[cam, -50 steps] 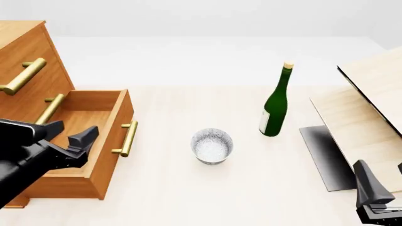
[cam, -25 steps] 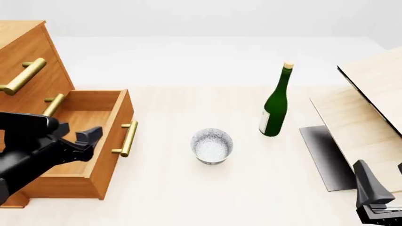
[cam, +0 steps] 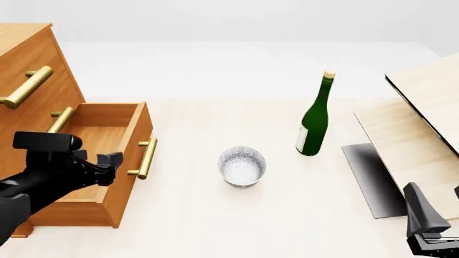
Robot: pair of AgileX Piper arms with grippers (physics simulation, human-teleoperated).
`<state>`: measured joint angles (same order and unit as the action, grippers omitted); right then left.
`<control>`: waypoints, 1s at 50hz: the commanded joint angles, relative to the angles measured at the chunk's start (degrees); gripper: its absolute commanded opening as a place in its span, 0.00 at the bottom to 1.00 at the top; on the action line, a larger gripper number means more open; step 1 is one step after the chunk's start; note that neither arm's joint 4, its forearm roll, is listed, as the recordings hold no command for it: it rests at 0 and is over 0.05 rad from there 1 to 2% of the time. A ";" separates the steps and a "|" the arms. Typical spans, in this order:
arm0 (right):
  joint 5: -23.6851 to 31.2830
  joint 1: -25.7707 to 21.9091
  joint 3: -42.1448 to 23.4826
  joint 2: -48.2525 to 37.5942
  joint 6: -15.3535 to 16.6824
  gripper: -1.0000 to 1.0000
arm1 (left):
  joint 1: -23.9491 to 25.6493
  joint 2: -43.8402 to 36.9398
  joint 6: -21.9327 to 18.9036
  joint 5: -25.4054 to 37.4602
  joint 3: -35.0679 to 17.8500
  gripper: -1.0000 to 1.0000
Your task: Put the bowl in the bottom drawer of the cabinet and close it.
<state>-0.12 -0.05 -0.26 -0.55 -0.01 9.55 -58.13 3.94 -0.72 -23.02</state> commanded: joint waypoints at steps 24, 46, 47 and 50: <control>0.01 0.02 0.02 0.05 0.01 1.00 | 0.36 -11.43 2.50 -3.25 -1.37 1.00; 0.01 0.02 0.02 0.04 0.01 1.00 | 0.30 -15.24 2.48 -5.47 -0.30 1.00; 0.01 0.01 0.02 0.06 0.02 1.00 | 0.31 -15.56 2.57 -5.65 -0.23 1.00; 0.01 0.01 0.02 0.05 0.00 1.00 | 0.35 -16.00 2.68 -5.87 -0.08 1.00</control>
<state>-0.12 -0.05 -0.26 -0.55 -0.01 10.10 -72.32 5.34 -5.93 -23.59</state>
